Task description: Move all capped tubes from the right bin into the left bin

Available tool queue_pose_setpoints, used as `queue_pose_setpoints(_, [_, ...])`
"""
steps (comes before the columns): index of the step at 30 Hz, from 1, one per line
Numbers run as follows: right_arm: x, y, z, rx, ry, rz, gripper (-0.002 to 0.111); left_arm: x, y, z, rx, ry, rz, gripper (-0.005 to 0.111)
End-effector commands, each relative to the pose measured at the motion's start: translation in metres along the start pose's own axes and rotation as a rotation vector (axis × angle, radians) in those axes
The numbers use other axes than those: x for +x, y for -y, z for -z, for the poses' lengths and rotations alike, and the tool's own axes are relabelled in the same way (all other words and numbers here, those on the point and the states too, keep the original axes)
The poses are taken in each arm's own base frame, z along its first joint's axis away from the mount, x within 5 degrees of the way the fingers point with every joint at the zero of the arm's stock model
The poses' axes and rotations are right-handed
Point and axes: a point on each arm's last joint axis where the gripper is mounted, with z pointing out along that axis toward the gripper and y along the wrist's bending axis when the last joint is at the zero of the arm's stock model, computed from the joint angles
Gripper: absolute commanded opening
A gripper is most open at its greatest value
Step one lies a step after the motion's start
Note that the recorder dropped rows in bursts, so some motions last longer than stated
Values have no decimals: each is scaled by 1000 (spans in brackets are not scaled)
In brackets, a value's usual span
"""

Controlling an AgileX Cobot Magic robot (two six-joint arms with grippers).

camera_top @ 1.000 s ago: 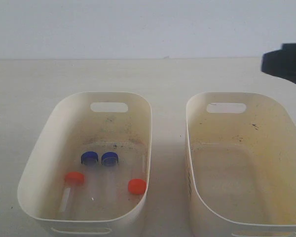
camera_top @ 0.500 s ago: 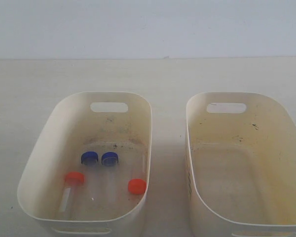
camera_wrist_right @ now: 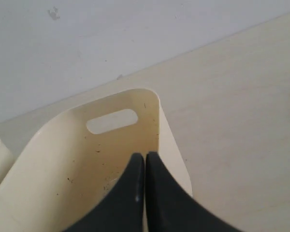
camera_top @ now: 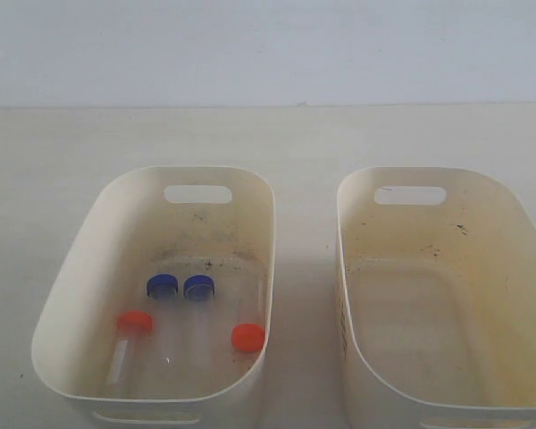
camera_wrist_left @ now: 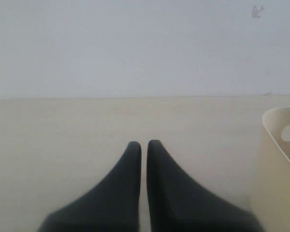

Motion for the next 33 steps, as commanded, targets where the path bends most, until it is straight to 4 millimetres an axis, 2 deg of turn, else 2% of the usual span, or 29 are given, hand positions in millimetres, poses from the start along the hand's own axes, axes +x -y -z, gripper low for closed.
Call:
queue_pose_setpoints(1, [2, 0, 5, -22, 43, 8, 0, -1, 0, 0, 8, 5, 7, 4])
queue_pose_setpoints(14, [11, 6, 7, 40, -47, 212, 0, -1, 0, 0, 8, 5, 7, 4])
queue_pose_setpoints(22, [11, 11, 7, 90, -40, 140, 0, -1, 0, 0, 8, 5, 7, 4])
queue_pose_setpoints(33, [10, 11, 7, 94, -40, 147, 0, -1, 0, 0, 8, 5, 7, 4])
